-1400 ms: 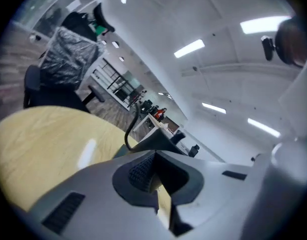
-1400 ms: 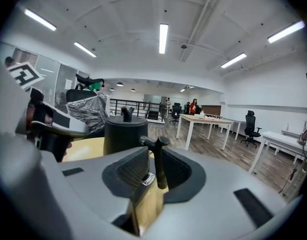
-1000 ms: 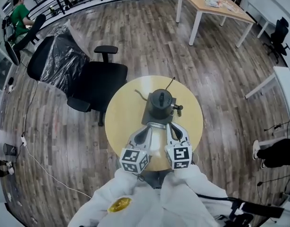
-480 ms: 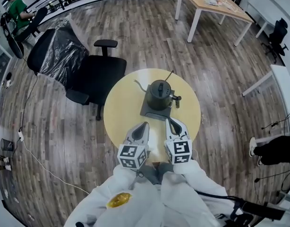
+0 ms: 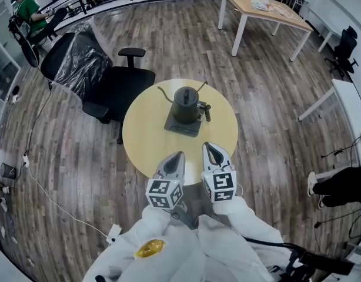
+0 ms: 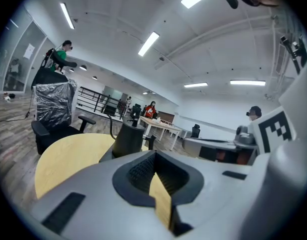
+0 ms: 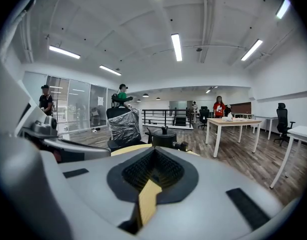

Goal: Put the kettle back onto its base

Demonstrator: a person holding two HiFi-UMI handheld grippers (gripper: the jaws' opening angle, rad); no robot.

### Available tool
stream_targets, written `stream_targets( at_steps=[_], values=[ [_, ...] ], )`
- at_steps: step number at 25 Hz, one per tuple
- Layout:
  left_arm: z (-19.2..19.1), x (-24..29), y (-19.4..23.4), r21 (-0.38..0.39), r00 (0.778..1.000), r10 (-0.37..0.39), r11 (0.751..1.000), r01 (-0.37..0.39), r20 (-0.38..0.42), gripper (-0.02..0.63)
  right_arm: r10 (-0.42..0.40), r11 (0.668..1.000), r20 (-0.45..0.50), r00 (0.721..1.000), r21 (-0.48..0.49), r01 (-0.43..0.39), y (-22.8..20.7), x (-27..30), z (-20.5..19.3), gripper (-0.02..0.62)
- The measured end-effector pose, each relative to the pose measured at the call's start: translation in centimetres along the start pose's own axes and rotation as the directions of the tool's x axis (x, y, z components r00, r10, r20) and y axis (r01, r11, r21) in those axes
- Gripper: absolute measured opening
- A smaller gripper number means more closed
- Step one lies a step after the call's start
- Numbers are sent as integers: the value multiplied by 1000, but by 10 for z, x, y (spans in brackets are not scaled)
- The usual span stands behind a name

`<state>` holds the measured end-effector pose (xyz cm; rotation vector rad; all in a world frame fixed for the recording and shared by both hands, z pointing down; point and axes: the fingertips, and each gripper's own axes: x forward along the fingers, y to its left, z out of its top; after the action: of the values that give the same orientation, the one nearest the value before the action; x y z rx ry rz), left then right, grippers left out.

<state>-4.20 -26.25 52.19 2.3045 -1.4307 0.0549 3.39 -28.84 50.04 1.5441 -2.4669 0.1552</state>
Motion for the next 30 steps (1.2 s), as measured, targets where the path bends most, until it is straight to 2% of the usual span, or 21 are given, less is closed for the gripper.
stream_targets(
  at_steps=[6, 12, 16, 24, 30],
  values=[
    [-36, -48, -69, -11, 1000, 27, 1000, -27, 1, -3, 40, 999, 12, 999, 11, -40, 6, -83, -11, 12],
    [-39, -86, -109, -14, 998, 49, 999, -49, 26, -3, 78, 997, 20, 997, 9, -78, 10, -134, -12, 12],
    [-24, -104, -115, 7, 996, 66, 998, -66, 59, -3, 94, 995, 41, 995, 23, -95, 17, -148, -4, 12],
    [-1, -128, -111, 41, 993, 49, 998, -53, 108, -3, 103, 994, 76, 992, 23, -105, 38, -153, 8, 12],
    [-2, -139, -98, 20, 992, 43, 999, -46, 118, -3, 110, 993, 87, 990, 31, -113, 60, -146, 11, 12]
  ],
)
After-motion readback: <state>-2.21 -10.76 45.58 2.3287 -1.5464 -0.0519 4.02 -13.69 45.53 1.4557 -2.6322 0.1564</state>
